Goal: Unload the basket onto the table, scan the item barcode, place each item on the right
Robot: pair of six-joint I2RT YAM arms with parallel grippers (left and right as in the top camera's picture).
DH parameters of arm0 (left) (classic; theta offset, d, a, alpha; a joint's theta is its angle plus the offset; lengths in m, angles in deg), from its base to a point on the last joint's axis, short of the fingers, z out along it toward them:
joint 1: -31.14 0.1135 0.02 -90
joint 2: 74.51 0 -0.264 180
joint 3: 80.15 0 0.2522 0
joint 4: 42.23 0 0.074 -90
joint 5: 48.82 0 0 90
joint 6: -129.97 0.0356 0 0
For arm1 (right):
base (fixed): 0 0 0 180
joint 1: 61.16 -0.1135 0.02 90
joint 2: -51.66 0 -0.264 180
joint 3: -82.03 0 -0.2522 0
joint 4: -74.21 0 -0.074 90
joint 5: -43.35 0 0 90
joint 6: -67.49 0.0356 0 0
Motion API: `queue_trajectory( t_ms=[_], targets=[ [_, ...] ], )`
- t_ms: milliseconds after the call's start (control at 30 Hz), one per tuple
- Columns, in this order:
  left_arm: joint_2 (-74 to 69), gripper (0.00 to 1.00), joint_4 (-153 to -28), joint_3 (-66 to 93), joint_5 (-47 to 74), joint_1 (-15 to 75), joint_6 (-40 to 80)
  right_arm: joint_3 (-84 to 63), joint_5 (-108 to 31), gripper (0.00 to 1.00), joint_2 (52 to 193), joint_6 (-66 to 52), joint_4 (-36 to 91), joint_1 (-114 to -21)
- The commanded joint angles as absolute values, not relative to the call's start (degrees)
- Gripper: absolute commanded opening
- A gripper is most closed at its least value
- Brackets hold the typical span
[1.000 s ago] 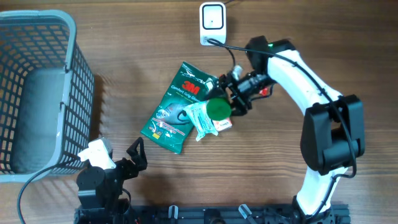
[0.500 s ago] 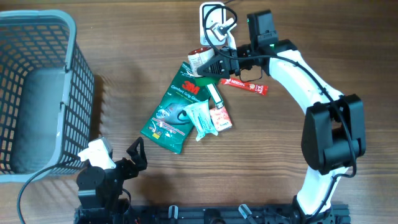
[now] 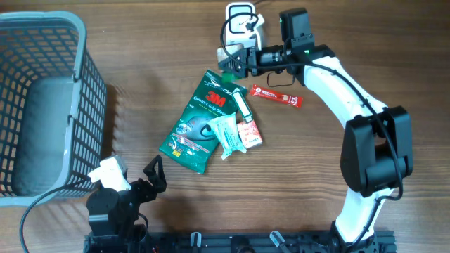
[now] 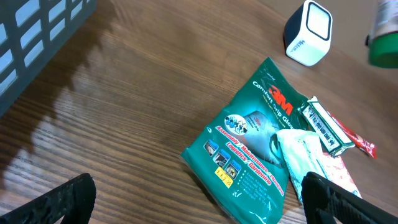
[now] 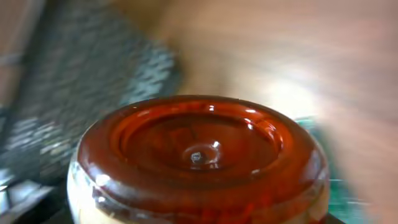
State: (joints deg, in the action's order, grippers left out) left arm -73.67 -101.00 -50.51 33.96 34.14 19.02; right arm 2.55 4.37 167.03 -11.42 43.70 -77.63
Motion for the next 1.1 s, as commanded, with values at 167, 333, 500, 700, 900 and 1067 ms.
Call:
queue_trajectory(
  t_ms=[167,333,500,700,900,1067],
  targets=[
    [-74.1,1.00,-100.9,-50.7,33.3,33.9,18.5,4.1,-30.2,0.43,168.5,-12.1,60.8,-78.5],
    [-74.1,1.00,-100.9,-50.7,33.3,33.9,18.5,12.9,-32.7,0.44,177.0,-12.1,64.0,-78.5],
    [-74.1,1.00,-100.9,-50.7,33.3,33.9,18.5,32.4,-35.1,0.44,189.0,-11.7,54.7,-79.2],
    [-74.1,1.00,-100.9,-50.7,33.3,33.9,18.5,36.2,-38.5,0.45,189.2,-10.5,41.5,-79.6],
    [-74.1,1.00,-100.9,-50.7,33.3,33.9,18.5,38.4,-30.1,0.41,185.6,-5.6,31.2,-77.0],
    [-74.1,1.00,-100.9,-50.7,33.3,33.9,18.5,38.4,-38.3,0.39,181.2,-5.4,11.2,-63.0]
  ],
)
